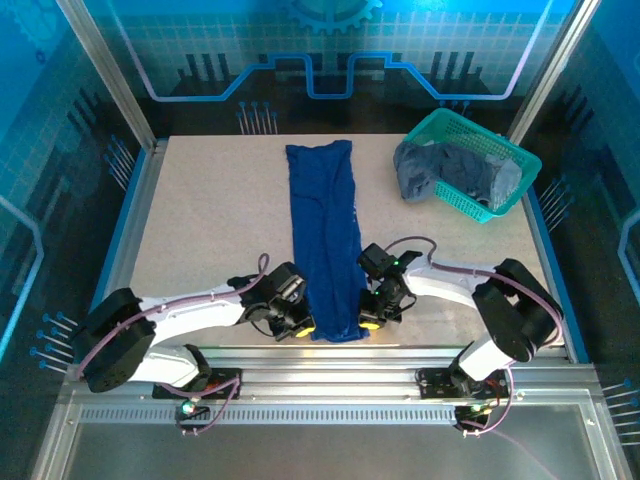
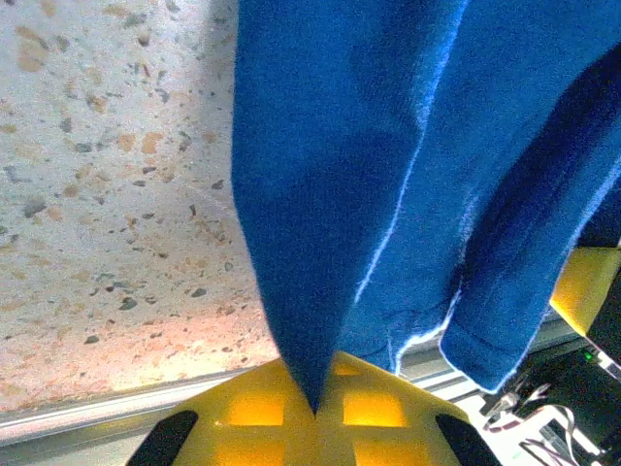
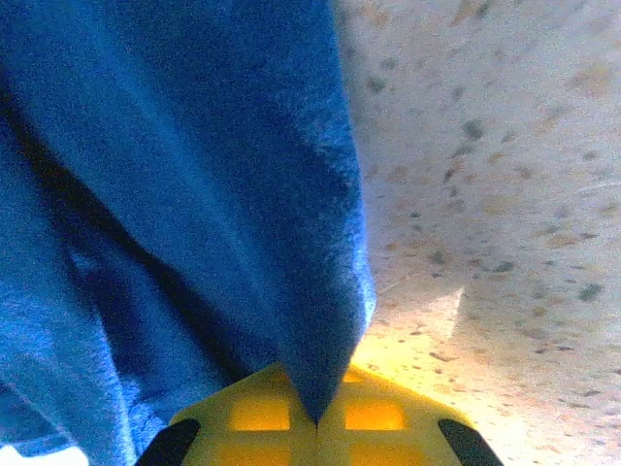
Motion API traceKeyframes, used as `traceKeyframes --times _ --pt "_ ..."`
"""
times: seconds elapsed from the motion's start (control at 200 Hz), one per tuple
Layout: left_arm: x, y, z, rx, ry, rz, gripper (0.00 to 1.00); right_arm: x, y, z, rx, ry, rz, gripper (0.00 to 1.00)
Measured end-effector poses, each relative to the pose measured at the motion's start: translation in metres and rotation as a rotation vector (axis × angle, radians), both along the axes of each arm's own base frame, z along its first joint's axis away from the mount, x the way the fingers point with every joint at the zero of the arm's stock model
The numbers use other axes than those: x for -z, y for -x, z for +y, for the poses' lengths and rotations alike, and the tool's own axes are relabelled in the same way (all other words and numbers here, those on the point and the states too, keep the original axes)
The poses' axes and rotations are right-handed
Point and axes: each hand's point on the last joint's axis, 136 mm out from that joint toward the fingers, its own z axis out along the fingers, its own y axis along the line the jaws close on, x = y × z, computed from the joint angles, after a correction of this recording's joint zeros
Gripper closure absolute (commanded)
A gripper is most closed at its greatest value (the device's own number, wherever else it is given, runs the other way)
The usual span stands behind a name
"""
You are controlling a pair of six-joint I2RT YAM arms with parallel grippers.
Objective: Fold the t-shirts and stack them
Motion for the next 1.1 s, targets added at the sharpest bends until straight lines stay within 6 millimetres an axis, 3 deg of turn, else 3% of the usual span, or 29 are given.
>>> traceKeyframes --times 0.125,0.235,0.415,0.555,0.67,0.81,0.885,0.94,1.02,1.1 --pt "-0.016 -0.006 0.003 -0.021 0.013 -0.048 1.0 -0.021 -0.01 -0.001 0.013 -0.014 -0.06 1.0" --pt "-0.044 -0.029 0.006 -0.081 0.061 -0.122 1.0 -0.051 -0.037 0.004 0.042 -0.049 -0.127 1.0" --pt "-0.082 -0.094 0.027 -0.242 0.117 -0.215 1.0 -0.097 -0.101 0.013 0.085 -0.097 -0.232 1.0" --pt "-0.101 -0.149 0.041 -0.305 0.127 -0.258 1.0 -0.113 -0.152 0.019 0.105 -0.103 -0.271 1.0" --pt "-0.103 -0.19 0.048 -0.327 0.131 -0.268 1.0 -0.112 -0.192 0.024 0.117 -0.098 -0.284 1.0" --pt "-0.084 -0.24 0.052 -0.336 0.124 -0.246 0.99 -0.094 -0.239 0.028 0.131 -0.082 -0.273 1.0" --pt "-0.07 -0.263 0.054 -0.332 0.125 -0.228 0.72 -0.079 -0.259 0.029 0.139 -0.075 -0.256 0.75" --pt "-0.061 -0.28 0.055 -0.329 0.125 -0.22 0.62 -0.069 -0.272 0.029 0.138 -0.071 -0.249 0.59" --pt "-0.054 -0.3 0.06 -0.319 0.111 -0.235 0.52 -0.059 -0.289 0.026 0.14 -0.068 -0.255 0.5" --pt "-0.061 -0.306 0.067 -0.318 0.1 -0.26 0.51 -0.057 -0.294 0.018 0.144 -0.058 -0.259 0.47"
